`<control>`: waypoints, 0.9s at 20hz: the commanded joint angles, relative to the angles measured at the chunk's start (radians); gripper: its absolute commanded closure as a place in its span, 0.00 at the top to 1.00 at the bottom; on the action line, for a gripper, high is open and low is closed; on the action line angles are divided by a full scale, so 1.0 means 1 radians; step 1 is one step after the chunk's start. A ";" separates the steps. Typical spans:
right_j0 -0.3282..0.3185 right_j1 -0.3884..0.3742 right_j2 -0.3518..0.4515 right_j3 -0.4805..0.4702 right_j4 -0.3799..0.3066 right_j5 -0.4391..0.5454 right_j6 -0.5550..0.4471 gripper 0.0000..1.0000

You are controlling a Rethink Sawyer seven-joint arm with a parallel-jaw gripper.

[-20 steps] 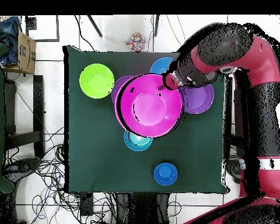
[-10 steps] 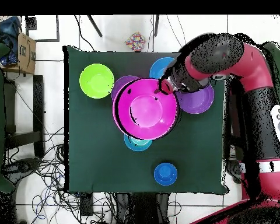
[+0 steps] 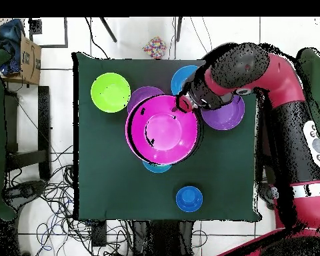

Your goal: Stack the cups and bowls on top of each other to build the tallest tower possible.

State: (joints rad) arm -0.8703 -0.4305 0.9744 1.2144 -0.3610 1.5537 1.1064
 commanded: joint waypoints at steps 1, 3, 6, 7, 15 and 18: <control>-0.003 -0.012 -0.038 0.068 -0.056 -0.062 -0.148 0.00; -0.006 -0.013 -0.038 0.075 -0.057 -0.071 -0.144 0.00; -0.012 -0.013 -0.039 0.085 -0.066 -0.088 -0.147 0.00; -0.016 -0.012 -0.038 0.091 -0.069 -0.097 -0.149 0.00; -0.049 -0.006 -0.034 0.161 -0.076 -0.178 -0.146 0.00; -0.051 -0.010 -0.034 0.171 -0.076 -0.188 -0.144 0.00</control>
State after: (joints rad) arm -0.9347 -0.4313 0.9742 1.3252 -0.3742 1.4081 1.1064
